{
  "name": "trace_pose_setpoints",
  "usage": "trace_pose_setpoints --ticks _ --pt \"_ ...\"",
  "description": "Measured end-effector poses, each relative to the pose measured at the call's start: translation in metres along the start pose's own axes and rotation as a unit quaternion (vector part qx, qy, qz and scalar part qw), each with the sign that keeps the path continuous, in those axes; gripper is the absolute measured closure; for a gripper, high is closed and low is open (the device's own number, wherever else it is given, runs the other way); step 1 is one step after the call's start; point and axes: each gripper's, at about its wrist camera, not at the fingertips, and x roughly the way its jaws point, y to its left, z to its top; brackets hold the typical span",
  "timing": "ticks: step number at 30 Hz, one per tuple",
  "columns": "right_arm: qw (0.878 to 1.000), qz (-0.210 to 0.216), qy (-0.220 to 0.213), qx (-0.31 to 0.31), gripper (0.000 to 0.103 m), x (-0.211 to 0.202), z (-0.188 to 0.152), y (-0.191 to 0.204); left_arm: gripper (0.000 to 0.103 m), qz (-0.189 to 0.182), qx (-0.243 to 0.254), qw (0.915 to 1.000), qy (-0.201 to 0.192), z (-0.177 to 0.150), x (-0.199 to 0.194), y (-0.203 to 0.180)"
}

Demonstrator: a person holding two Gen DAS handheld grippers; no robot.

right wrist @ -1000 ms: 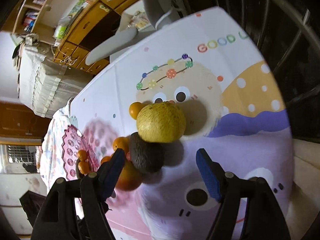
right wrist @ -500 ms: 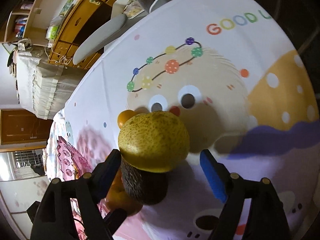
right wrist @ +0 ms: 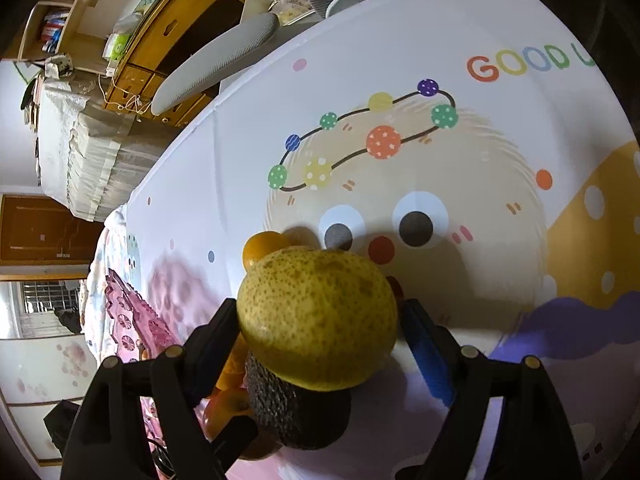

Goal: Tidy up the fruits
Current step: 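Grasp the yellow pear with the right tool, then grasp the red apple with the left tool while the right tool carries the pear toward the bowl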

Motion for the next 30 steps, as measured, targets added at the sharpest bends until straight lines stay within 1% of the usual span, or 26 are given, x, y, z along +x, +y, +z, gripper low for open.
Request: trace_pose_setpoints --ticks 3,4,11,18,25,30 --pt "1.000 0.005 -0.002 -0.002 0.025 0.000 0.000 -0.001 0.034 -0.004 0.003 1.0000 -0.004 -0.002 -0.003 0.002" --pt "1.000 0.017 -0.002 0.000 0.030 0.000 -0.001 -0.002 0.034 -0.007 0.003 1.0000 -0.006 -0.003 -0.003 0.004" --pt "1.000 0.016 -0.007 0.006 0.031 -0.002 -0.003 -0.001 0.035 -0.016 0.011 0.9998 -0.004 -0.008 -0.007 0.008" --pt "1.000 -0.002 -0.009 0.021 0.031 -0.008 -0.012 -0.009 0.036 -0.010 0.021 0.9997 0.009 -0.020 -0.014 0.018" --pt "0.999 -0.022 -0.014 0.040 0.031 -0.025 -0.032 -0.021 0.036 -0.003 0.056 0.9979 0.032 -0.043 -0.031 0.037" --pt "0.998 -0.031 -0.009 0.050 0.031 -0.036 -0.048 -0.024 0.036 -0.002 0.086 0.9955 0.039 -0.058 -0.056 0.048"
